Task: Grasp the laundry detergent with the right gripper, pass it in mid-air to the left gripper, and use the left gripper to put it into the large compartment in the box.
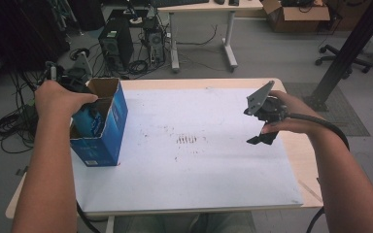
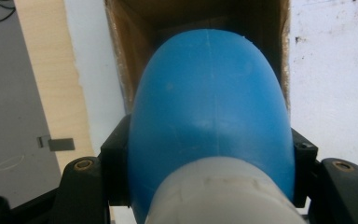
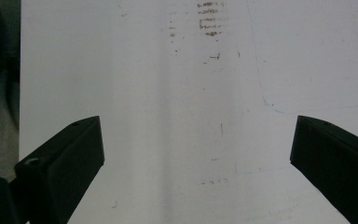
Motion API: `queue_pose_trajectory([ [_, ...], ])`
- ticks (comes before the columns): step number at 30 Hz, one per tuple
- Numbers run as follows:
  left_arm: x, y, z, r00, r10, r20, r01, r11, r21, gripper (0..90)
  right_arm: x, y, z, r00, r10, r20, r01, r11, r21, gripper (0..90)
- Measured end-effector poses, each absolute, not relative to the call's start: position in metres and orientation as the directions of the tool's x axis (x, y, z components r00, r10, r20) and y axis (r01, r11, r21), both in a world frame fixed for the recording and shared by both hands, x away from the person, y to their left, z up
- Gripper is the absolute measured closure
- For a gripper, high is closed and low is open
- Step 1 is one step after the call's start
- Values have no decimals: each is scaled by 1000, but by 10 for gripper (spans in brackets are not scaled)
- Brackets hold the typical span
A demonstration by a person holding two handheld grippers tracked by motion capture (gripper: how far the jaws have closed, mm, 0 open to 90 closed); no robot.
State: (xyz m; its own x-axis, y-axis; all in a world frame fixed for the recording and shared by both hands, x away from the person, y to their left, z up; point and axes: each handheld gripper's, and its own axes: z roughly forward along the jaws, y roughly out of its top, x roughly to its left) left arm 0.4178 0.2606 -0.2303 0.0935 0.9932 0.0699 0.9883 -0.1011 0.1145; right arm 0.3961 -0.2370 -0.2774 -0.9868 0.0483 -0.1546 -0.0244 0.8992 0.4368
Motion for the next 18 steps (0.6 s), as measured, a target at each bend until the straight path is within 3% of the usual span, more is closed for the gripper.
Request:
queue_pose_trajectory([
  [18,421,264,-263,86,994,66,991,-92,96,381,395,-238,-279,-987,56,-150,-15,899,437,28],
])
